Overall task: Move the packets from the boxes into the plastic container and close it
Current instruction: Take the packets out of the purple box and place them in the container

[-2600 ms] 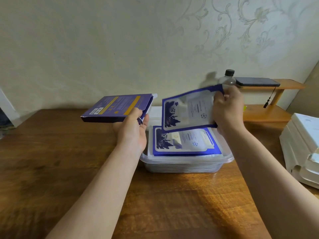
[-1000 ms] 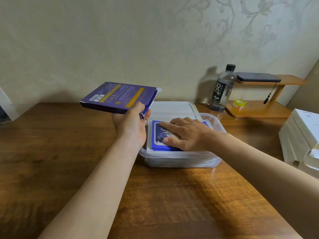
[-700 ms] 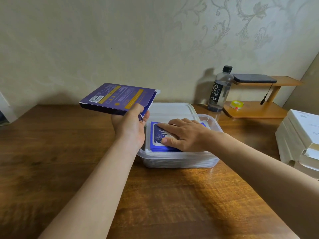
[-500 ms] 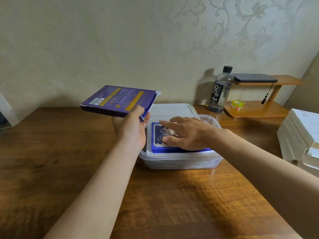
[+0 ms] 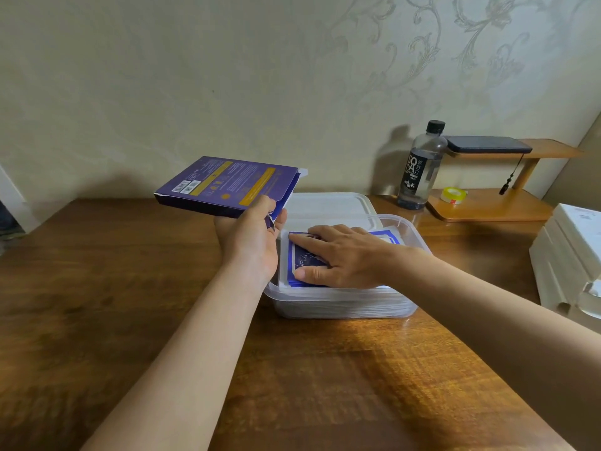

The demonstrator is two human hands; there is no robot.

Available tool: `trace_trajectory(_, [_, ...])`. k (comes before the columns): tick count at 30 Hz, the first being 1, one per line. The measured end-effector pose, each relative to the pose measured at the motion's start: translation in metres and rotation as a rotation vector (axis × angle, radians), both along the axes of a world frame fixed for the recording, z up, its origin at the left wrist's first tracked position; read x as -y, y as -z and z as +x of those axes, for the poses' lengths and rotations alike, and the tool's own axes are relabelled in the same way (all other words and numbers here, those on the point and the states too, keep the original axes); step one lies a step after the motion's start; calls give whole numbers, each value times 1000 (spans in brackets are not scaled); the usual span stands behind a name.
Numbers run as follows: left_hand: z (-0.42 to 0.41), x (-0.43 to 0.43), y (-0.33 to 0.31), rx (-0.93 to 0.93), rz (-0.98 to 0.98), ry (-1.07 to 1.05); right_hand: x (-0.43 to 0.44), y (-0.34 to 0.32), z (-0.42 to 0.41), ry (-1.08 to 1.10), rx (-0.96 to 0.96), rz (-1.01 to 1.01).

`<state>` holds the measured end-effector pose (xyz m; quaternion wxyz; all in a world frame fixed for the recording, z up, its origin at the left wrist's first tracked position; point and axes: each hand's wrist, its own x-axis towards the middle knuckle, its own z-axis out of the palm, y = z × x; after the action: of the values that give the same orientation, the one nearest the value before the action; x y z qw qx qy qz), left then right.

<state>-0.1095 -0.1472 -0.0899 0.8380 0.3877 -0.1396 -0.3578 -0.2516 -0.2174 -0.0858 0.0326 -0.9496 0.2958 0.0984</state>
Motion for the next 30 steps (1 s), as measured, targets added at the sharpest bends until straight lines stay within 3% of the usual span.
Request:
trace_trajectory(10, [2, 0, 0, -2, 5, 9, 1, 3, -1, 16, 29, 2])
trace_trajectory(15, [2, 0, 0, -4, 6, 12, -2, -7, -17, 56, 140, 73])
trace_trajectory(30, [4, 1, 2, 8, -3, 40, 15, 4, -39, 46, 68, 46])
